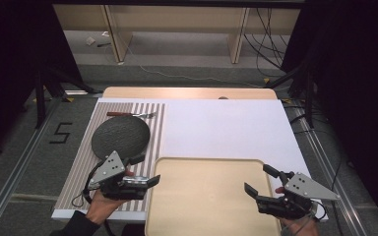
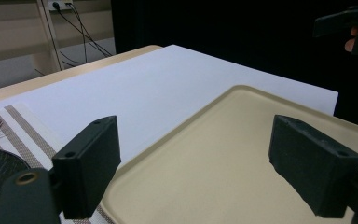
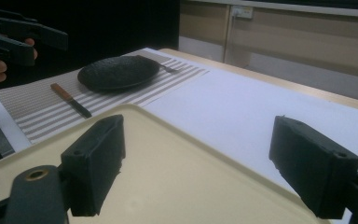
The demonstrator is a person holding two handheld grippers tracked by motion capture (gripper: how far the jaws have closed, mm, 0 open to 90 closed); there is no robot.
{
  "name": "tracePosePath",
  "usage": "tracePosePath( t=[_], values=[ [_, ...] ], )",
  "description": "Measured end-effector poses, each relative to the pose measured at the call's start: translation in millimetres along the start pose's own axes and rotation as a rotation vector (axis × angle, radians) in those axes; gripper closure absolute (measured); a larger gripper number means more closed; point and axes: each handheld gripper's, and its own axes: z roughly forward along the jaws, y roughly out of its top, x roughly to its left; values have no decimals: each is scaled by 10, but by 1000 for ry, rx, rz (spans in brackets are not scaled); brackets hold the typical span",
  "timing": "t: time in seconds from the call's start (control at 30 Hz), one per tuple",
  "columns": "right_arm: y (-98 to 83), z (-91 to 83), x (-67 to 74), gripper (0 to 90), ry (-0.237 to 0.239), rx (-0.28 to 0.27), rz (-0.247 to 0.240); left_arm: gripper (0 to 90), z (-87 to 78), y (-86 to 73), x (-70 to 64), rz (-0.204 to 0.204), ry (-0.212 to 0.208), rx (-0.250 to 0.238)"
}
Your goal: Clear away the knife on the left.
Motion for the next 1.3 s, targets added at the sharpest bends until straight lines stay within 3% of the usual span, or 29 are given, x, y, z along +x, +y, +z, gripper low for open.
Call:
tracePosePath(
  t=[0.7, 0.97, 1.3],
  values=[
    [0, 3, 3, 194, 6, 2, -1, 166, 12, -1, -8, 16, 4, 21],
    [-1, 2, 2, 194, 6, 2, -1, 170, 18, -5, 14, 23, 39, 50],
    [0, -3, 4, 194, 4, -1, 0, 172, 4, 3, 40, 18, 53, 47]
  ],
)
